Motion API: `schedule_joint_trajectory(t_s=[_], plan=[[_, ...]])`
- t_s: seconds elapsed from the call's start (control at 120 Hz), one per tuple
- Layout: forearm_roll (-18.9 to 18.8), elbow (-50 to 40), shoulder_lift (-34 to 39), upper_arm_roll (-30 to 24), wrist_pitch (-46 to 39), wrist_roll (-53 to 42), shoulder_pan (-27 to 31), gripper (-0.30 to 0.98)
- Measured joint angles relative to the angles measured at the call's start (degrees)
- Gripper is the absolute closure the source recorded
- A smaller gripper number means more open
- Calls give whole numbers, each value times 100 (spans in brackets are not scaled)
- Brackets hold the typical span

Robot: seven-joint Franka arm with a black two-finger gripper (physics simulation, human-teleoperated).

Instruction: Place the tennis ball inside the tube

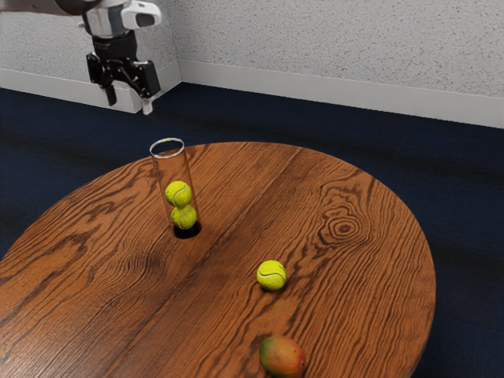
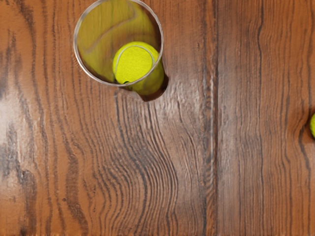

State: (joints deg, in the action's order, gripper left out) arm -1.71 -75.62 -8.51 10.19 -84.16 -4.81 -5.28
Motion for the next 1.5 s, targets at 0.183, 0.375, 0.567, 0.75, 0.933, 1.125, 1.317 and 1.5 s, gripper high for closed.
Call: schedule_joint_trajectory(t_s=[0.183, 0.375, 0.567, 0.75, 0.933, 1.125, 1.317, 1.5], plan=[[14, 102, -126, -35, 64, -2, 9, 0], [26, 323, -671, -530, -175, -3, -3, 0], [47, 200, -885, -1100, -383, -1, -19, 0], [71, -488, -1021, -1576, -946, 16, -135, 0], [-24, -631, -1593, -1614, -1522, 26, -348, 0], [61, -1341, -1708, -1616, -2160, 77, -523, 0], [155, -2228, -1597, -1626, -3147, 211, -661, 0], [153, -2603, -1641, -1684, -3946, 294, -685, 0]])
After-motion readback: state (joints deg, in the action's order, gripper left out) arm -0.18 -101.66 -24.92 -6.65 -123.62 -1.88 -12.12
